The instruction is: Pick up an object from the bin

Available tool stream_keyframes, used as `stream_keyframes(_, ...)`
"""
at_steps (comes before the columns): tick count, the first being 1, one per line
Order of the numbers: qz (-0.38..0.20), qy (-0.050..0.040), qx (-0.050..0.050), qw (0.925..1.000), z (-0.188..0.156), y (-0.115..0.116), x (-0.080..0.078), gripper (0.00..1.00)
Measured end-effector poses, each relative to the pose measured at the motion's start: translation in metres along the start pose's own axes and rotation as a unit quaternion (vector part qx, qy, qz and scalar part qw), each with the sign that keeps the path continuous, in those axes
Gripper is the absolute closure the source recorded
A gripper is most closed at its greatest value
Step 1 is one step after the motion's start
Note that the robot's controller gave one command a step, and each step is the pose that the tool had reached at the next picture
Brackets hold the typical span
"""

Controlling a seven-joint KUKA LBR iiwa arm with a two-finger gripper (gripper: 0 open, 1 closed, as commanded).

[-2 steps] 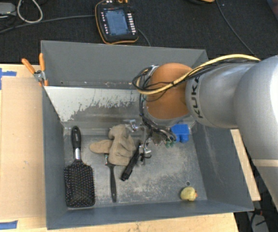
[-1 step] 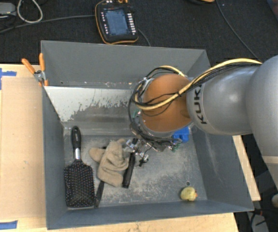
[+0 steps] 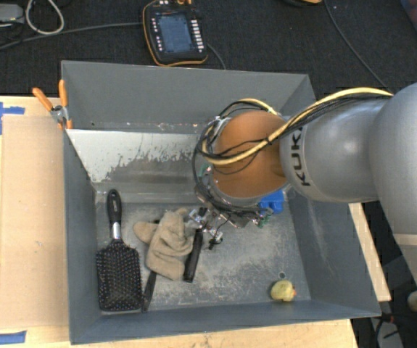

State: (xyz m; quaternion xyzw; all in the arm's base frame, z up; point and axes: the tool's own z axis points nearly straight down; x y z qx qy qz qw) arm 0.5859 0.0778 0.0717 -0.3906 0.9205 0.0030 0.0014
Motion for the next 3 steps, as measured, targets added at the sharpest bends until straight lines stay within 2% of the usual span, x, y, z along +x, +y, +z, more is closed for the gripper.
stream_keyframes(1, 0.001, 0.0009, -0.001, 1.0000, -0.009, 0.001, 0.000, 1.00)
stream_keyframes(2, 0.002, 0.0020, -0.002, 1.0000, -0.037, 0.002, 0.001, 1.00)
stream_keyframes(3, 0.003, 0.0023, -0.003, 1.0000, -0.079, 0.003, 0.000, 1.00)
